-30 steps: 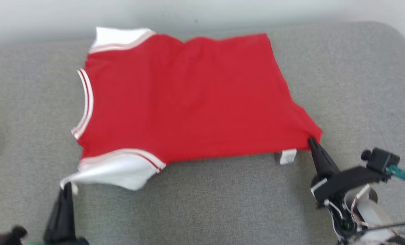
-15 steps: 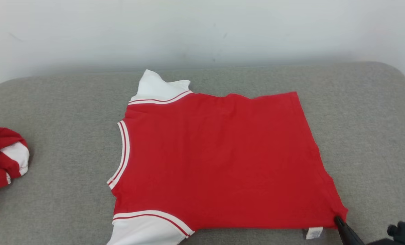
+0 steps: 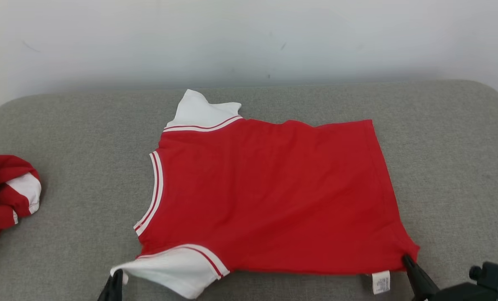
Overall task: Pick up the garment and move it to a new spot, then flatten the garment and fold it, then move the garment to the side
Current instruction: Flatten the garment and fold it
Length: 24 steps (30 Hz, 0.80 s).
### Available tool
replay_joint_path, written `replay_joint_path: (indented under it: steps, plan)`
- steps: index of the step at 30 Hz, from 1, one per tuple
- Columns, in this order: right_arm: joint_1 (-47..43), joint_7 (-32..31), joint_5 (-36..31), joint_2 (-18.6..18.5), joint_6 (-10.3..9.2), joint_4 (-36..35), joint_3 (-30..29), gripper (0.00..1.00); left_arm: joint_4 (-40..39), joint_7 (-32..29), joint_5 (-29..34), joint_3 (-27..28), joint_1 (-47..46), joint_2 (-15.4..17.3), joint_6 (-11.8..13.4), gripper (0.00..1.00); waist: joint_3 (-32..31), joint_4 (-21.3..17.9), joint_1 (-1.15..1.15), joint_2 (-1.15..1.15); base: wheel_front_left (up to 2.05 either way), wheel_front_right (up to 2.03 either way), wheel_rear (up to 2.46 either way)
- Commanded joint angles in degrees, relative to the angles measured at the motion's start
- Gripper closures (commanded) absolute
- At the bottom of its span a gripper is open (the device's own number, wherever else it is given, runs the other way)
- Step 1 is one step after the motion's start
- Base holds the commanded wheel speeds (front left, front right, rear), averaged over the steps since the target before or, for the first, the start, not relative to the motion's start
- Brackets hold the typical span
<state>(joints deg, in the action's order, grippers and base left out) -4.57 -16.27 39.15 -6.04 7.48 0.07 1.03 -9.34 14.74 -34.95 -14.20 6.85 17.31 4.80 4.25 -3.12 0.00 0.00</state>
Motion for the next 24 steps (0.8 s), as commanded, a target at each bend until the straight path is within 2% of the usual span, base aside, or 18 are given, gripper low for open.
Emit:
replay_joint_path:
  steps: [1,4,13,17,24]
  plan:
    - [1.34,-0.40,-0.84,0.16,0.03,-0.22,-0.05,1.00,0.30,-0.45,0.83,0.04,-1.82,0.93,-0.71,1.00,0.21,-0.36,0.00,0.00,0.00,0.00,0.00]
    - [3.66,-1.12,-1.07,1.04,0.03,0.42,-0.45,1.00,2.05,-1.66,1.75,-0.72,-5.68,2.08,-2.17,1.00,0.72,-0.76,0.00,0.00,0.00,0.00,0.00]
    - [9.18,-2.35,0.09,1.97,0.03,1.40,-1.87,1.00,9.55,-3.99,2.47,-4.18,-16.56,1.57,-5.93,1.00,1.97,-1.87,0.00,0.00,0.00,0.00,0.00]
    - [12.60,-2.82,0.19,2.27,0.03,4.15,-2.64,1.00,15.19,-4.65,2.59,-5.00,-21.49,1.94,-7.92,1.00,2.50,-2.71,0.00,0.00,0.00,0.00,0.00]
    - [18.70,-4.00,0.48,2.77,0.03,10.05,-3.81,1.00,23.50,-3.98,3.23,-6.38,-28.76,1.64,-10.01,1.00,3.69,-3.16,0.00,0.00,0.00,0.00,0.00]
